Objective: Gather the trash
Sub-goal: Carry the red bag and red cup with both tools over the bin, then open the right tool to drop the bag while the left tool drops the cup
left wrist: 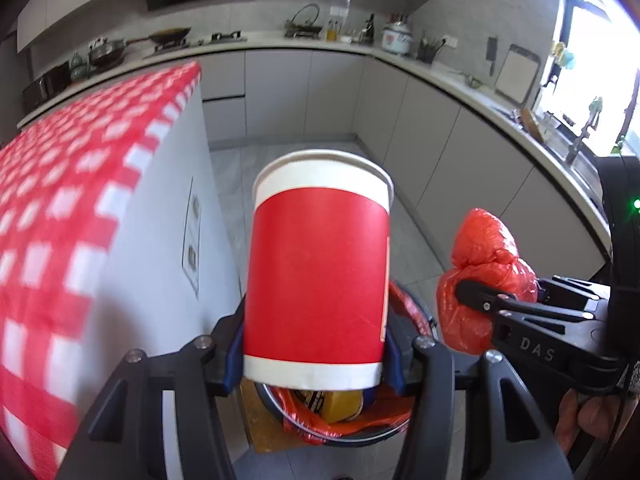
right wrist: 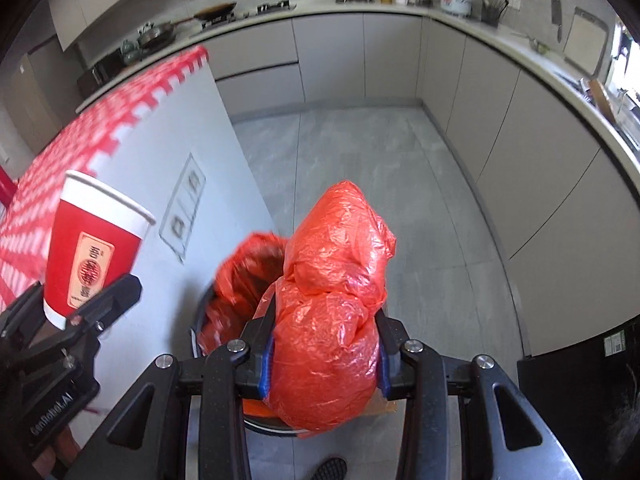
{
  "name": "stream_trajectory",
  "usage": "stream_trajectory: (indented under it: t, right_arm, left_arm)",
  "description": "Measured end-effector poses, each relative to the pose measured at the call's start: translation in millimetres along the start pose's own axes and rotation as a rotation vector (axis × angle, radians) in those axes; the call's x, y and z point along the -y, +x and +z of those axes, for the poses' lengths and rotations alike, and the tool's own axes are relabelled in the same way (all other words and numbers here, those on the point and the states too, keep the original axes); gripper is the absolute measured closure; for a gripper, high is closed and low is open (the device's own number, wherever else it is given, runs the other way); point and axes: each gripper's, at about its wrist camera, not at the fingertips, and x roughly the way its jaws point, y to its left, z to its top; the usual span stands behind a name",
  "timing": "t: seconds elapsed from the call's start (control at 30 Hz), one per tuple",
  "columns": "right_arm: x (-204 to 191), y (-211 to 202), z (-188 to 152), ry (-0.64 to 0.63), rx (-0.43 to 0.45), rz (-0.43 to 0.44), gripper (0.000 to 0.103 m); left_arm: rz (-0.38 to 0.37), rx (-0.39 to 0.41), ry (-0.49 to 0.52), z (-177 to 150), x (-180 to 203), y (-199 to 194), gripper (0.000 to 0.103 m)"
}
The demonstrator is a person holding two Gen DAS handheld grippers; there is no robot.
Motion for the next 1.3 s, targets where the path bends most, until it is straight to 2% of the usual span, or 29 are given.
stream_trajectory:
  t: [0.17, 0.33, 0.4, 0.43, 0.53, 0.77, 0.87, 1.03, 1.07, 1.1, 1.13, 1.17, 1.23, 1.3]
  right_arm:
    - [3.1, 35.8, -11.8, -0.03, -0.039, 0.03, 0.063]
    - [6.6, 62.7, -21.7, -0.03, -0.054, 0.061, 0.058]
    - [10.2, 67.7, -23.2, -0.014, -0.056, 0.063, 0.034]
    - [12.7, 65.3, -23.5, -0.002, -0.041, 0.056, 0.031]
    - [21.9, 58.8, -21.0, 0.033, -0.022, 0.071, 0.03]
    - [47.1, 48.0, -14.1, 0.106, 0.021, 0.001, 0.03]
    - [59.6, 47.9, -11.6, 0.147, 0.02, -0.001, 0.03]
    - [63.4, 40.6, -12.5, 0.147, 0.033, 0.003, 0.03]
    - [63.6, 39.3, -13.2, 0.146, 0.032, 0.01, 0.03]
    - [64.0, 39.1, -14.0, 0.145, 0.031, 0.011, 0.03]
    - [63.9, 40.6, -14.7, 0.142, 0.025, 0.009, 0.03]
    - [65.0, 41.6, -16.8, 0.139, 0.014, 0.004, 0.03]
    - [66.7, 44.6, -20.3, 0.141, 0.006, -0.004, 0.024]
    - [70.7, 52.7, -26.5, 0.142, -0.014, -0.041, 0.007]
  left_arm:
    - [0.043, -0.021, -0.019, -16.7, -0.7, 16.1, 0.048]
    - [0.077, -0.044, -0.035, -30.7, -1.9, 31.4, 0.047]
    - [0.086, -0.053, -0.042, -35.8, -2.6, 34.3, 0.047]
    - [0.088, -0.058, -0.045, -37.7, -2.3, 35.2, 0.047]
    - [0.094, -0.067, -0.05, -44.6, 0.6, 37.0, 0.047]
    - [0.075, -0.091, -0.069, -55.0, 15.8, 47.8, 0.047]
    - [0.062, -0.107, -0.084, -57.6, 26.1, 60.6, 0.047]
    - [0.048, -0.111, -0.087, -54.3, 46.5, 75.8, 0.045]
    - [0.031, -0.103, -0.082, -52.6, 52.8, 80.3, 0.04]
    - [0.036, -0.113, -0.076, -51.6, 56.1, 85.6, 0.021]
    - [0.075, -0.139, -0.072, -49.5, 59.0, 91.5, 0.014]
    - [0.122, -0.135, -0.081, -48.6, 57.9, 90.7, 0.011]
    - [0.11, -0.104, -0.087, -47.0, 54.5, 82.8, 0.008]
    - [0.152, -0.09, -0.08, -46.9, 51.2, 75.9, 0.007]
